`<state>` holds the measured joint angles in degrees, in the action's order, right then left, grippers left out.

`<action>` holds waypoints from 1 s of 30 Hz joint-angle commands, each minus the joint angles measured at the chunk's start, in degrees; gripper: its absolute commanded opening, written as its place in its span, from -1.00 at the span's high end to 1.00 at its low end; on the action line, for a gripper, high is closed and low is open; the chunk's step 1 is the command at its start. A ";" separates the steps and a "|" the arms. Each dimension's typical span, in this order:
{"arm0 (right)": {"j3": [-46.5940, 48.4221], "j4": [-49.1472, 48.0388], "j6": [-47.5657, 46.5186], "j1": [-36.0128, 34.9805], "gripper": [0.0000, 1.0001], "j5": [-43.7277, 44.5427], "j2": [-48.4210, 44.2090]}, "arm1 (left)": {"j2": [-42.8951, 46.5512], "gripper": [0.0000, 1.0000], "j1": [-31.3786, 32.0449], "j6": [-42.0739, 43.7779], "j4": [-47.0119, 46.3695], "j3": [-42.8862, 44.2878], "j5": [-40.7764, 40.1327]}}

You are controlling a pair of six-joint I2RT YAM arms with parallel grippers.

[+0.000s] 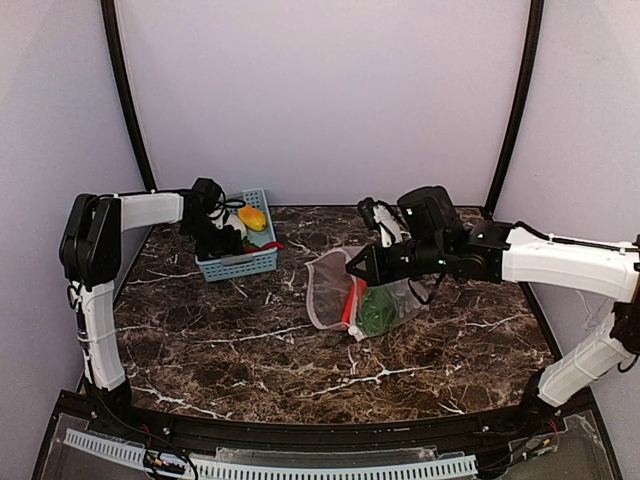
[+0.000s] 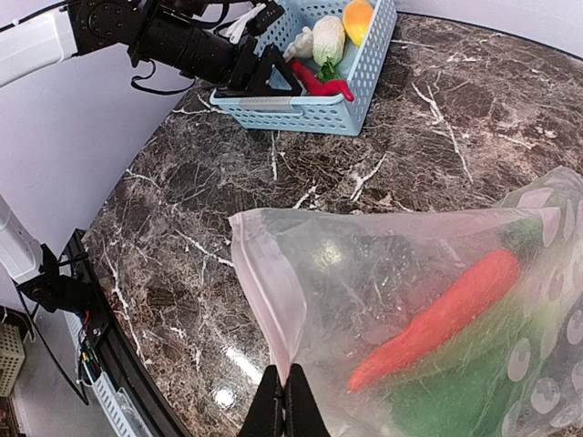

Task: Place the food in the zip-top bag and seal the zipper
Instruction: Adjust the bowl, then pick up the fake vegetable from the bin.

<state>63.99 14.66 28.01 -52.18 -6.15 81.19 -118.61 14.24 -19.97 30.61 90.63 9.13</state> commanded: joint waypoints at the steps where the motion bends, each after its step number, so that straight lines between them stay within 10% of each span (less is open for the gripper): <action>1: 1.16 -2.61 0.78 -0.45 1.00 -2.36 1.49 | 5.71 -0.50 -0.31 6.95 7.77 -2.73 -1.29; 10: -0.30 -2.56 1.95 -0.54 1.00 -1.90 0.24 | 8.38 -0.51 -0.35 8.68 8.48 -4.70 0.07; 30: -2.96 -3.10 1.41 -0.49 1.00 0.50 -2.10 | 10.00 -0.66 1.14 -22.13 -11.27 -10.78 3.87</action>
<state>62.13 13.52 29.36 -52.21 -7.01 80.75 -110.67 15.11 -35.73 23.24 82.21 14.06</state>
